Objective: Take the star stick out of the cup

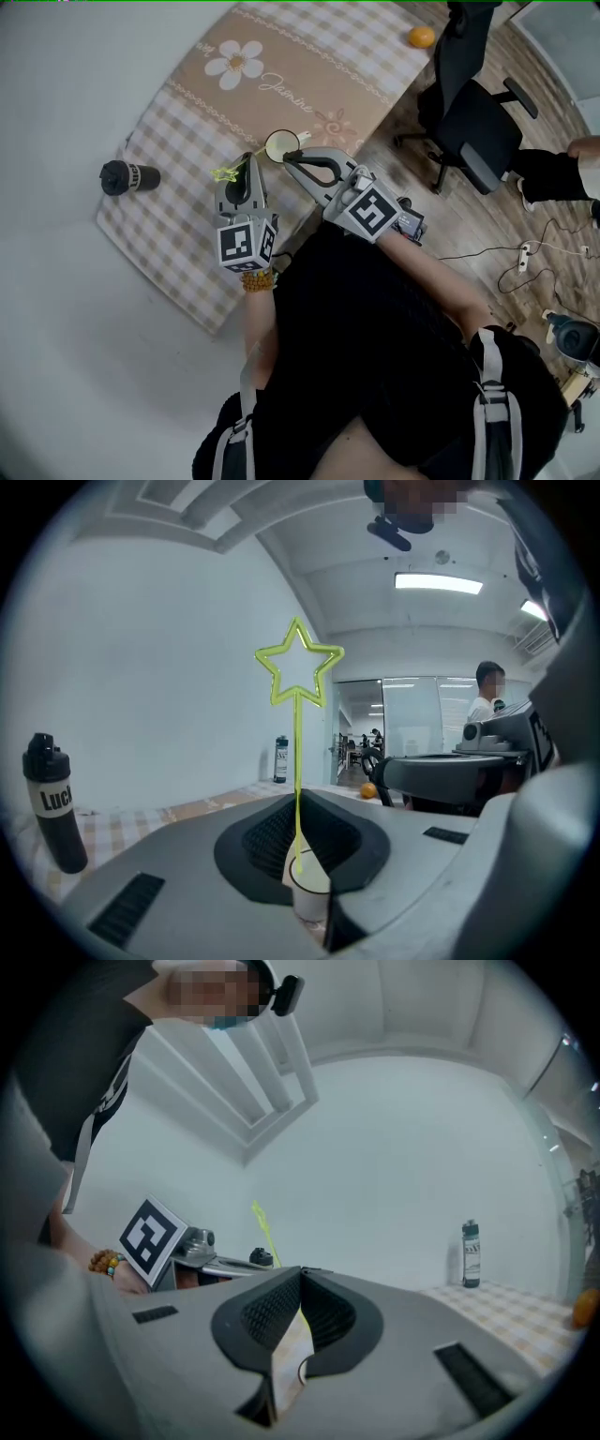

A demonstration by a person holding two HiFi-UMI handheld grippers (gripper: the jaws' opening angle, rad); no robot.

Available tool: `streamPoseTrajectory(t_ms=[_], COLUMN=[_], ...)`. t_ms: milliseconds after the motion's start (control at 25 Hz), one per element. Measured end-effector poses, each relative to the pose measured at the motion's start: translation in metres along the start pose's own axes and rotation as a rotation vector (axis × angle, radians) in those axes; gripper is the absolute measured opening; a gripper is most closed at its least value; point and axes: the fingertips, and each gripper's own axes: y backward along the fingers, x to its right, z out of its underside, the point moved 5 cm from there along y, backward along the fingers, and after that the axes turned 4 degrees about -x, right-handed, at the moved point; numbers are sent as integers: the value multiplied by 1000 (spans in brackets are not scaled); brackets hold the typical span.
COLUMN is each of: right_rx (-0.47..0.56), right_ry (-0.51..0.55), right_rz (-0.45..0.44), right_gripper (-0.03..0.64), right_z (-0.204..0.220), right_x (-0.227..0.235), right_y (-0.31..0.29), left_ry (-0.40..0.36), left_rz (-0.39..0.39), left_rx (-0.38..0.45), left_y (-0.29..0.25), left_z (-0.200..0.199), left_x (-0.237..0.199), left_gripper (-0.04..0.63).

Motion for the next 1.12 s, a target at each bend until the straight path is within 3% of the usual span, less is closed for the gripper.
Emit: streamPoseTrajectory(t_ms=[200,400,560,1120], right_rx=[71,78,66,24], right_ry=[21,61,68,82], right_rz=[80,177,227,194], right_gripper=[6,6,6,5], right_z=[-23,-29,-26,-11], right_x=[6,14,11,-6], right_y=[0,3,6,2], left_ry=[-20,-61,-81,-80], left_rz=[-43,-108,-110,-134], left_rx=[83,129,140,132], left_y=[5,8,11,19], left_z=[-15,-20,-22,-9], left_x=[9,18,26,26], left_gripper=[20,20,20,20])
